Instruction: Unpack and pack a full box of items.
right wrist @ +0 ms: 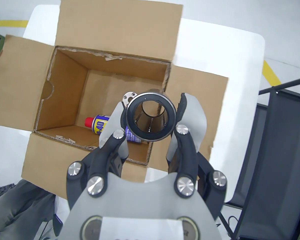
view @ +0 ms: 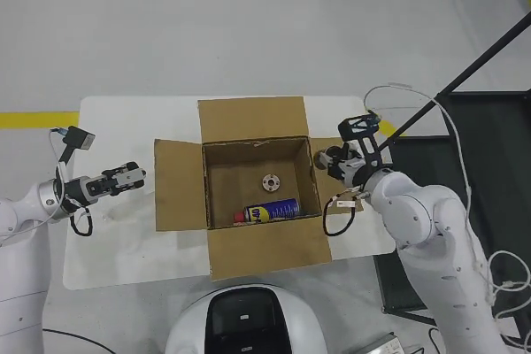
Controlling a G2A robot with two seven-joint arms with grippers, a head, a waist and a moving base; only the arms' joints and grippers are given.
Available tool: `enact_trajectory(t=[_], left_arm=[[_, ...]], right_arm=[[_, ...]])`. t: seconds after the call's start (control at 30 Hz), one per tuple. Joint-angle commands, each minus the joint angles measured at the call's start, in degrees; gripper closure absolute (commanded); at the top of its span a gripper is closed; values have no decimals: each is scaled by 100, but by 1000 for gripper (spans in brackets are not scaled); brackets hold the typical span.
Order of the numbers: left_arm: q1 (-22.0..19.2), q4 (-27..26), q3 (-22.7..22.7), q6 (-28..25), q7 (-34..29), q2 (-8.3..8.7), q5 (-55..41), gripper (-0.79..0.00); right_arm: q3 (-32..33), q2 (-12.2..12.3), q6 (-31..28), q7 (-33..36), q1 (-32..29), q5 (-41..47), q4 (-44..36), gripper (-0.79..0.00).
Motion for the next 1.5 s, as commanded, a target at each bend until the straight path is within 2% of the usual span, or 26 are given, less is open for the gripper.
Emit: enact_trajectory(t=[0.0,0.17,0.33,0.57,1.0,1.47], left_arm=[[0,0,0,0,0,0,0,-785],[0,0,0,0,0,0,0,-785],[0,0,0,0,0,0,0,-785],[0,0,0,0,0,0,0,-785],[0,0,0,0,0,0,0,-785],[0,0,0,0,0,0,0,-785]], right_arm=[[364,19,27,18,-74,71,148,0],[900,49,39,-80,-218,234,678,0],[991,57,167,-418,-225,2,1346,0],[560,1,508,-770,56,-83,2251,0],[-227,-121,644,-1303,682,-199,3657,0],[-502,-249,683,-2025,1215,118,4975,0]])
